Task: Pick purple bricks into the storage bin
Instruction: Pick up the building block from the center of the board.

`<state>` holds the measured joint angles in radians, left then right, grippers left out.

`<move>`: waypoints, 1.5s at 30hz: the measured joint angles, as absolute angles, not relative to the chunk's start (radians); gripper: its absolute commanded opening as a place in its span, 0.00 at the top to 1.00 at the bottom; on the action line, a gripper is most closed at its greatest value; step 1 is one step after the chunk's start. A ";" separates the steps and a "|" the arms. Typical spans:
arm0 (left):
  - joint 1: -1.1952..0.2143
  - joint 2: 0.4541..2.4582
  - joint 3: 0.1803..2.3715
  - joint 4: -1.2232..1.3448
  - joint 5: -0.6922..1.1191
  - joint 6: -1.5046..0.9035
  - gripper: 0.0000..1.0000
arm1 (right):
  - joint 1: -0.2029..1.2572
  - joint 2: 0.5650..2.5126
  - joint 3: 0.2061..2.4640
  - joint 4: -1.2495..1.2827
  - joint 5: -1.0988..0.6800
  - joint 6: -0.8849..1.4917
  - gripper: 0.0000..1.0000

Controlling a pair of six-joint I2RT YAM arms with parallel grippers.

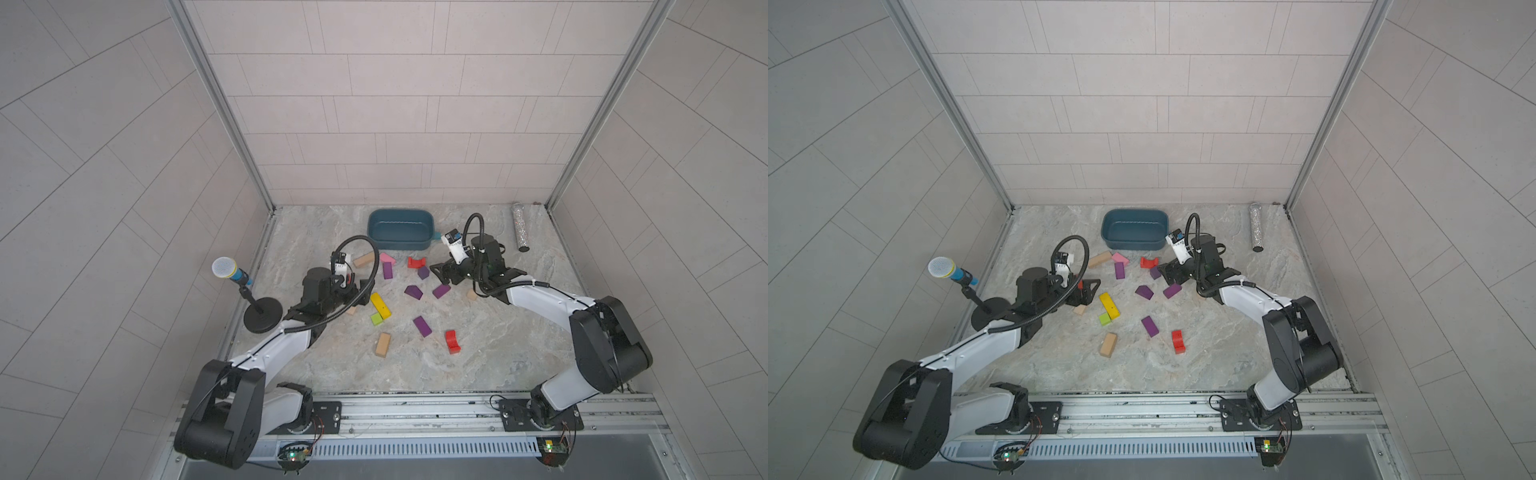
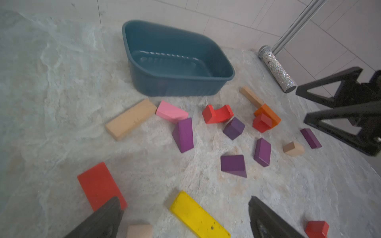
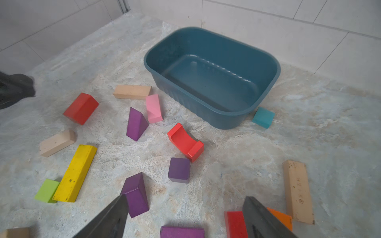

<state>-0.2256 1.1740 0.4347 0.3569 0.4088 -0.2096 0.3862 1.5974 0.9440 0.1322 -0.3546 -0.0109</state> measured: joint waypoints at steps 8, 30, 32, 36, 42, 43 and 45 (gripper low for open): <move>-0.242 1.056 0.324 0.546 0.411 -0.243 0.00 | 0.496 1.777 1.076 0.038 -0.263 -0.032 0.16; -0.295 1.032 0.308 0.527 0.287 -0.254 0.00 | 0.526 1.952 1.103 0.102 -0.168 0.034 0.39; -0.295 1.032 0.308 0.530 0.287 -0.255 0.00 | 0.526 1.952 1.099 0.118 -0.162 0.035 0.40; -0.295 1.032 0.292 0.545 0.287 -0.257 0.00 | 0.525 1.952 1.081 0.157 -0.149 0.043 0.51; -0.295 1.032 0.283 0.548 0.288 -0.262 0.00 | 0.525 1.952 1.089 0.169 -0.143 0.049 0.60; -0.295 1.032 0.283 0.548 0.288 -0.262 0.00 | 0.525 1.952 1.092 0.169 -0.141 0.048 0.61; -0.295 1.032 0.283 0.549 0.289 -0.262 0.00 | 0.525 1.952 1.096 0.171 -0.139 0.049 0.65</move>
<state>-0.2947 1.0321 0.2832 0.5488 0.2886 -0.2623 0.5255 1.9522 1.0962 0.1707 -0.1390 0.0490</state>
